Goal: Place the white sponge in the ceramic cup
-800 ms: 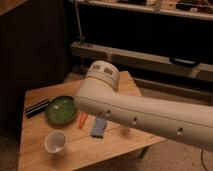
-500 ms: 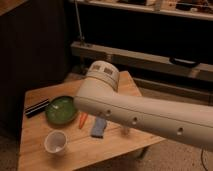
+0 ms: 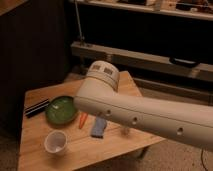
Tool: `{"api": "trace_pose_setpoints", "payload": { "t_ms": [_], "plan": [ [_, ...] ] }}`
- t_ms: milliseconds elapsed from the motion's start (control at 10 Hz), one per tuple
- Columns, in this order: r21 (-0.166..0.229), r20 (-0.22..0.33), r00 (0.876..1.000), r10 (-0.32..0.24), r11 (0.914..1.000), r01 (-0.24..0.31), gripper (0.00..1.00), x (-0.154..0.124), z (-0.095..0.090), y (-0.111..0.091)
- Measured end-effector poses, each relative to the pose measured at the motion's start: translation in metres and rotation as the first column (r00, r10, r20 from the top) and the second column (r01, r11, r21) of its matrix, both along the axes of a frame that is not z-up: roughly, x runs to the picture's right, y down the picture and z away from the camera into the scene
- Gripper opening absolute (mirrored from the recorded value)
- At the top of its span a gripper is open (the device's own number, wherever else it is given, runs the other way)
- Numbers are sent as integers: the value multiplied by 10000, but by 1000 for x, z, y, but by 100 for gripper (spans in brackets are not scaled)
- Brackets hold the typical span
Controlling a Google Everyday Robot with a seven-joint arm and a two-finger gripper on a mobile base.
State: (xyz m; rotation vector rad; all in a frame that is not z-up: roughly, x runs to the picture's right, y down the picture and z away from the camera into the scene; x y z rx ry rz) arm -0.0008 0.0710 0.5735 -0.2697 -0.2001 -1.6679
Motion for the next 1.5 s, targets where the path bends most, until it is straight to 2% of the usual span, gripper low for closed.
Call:
{"api": "trace_pose_setpoints", "payload": {
  "t_ms": [1200,1300,1500],
  "plan": [
    [-13,16,10000,-2,10000,2,80,-1,1,0],
    [-78,33,10000,15,10000,-15,80,-2,4,-1],
    [-428,2,9999,170,9989,-170,80,-9,27,1]
  ]
}}
